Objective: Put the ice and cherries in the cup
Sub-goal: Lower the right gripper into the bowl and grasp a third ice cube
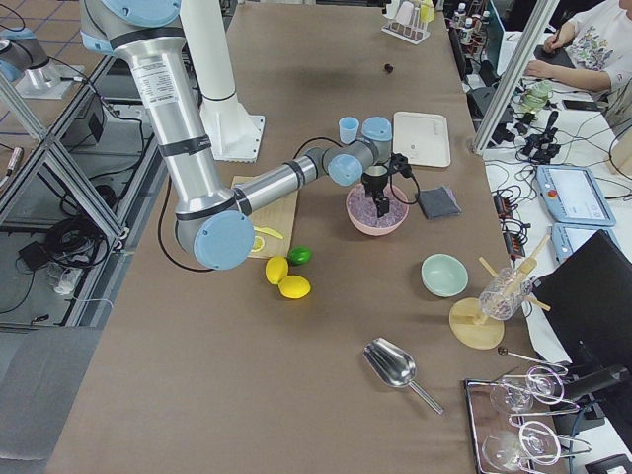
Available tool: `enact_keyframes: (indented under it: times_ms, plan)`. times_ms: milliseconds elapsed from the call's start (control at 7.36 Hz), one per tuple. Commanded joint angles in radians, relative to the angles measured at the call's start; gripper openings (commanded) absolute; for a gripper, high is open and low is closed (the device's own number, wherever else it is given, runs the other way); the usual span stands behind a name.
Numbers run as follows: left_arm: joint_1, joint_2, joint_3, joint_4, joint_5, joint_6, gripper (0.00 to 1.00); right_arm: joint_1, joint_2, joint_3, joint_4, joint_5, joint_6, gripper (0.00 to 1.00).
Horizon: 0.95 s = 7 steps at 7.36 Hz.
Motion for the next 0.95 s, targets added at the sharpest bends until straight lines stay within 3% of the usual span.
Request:
enact_keyframes:
  times_ms: [0, 408, 815]
  plan:
    - [0.001, 0.002, 0.009, -0.025, 0.001, -0.016, 0.98, -0.001, -0.009, -0.017, 0.006, -0.02, -0.009, 0.98]
    - [0.001, 0.012, 0.011, -0.027, 0.0, -0.016, 0.98, -0.008, -0.01, -0.016, 0.006, -0.023, -0.008, 0.97]
    - [0.001, 0.013, 0.011, -0.028, 0.0, -0.016, 0.98, -0.008, -0.018, -0.016, 0.004, -0.038, -0.017, 0.77]
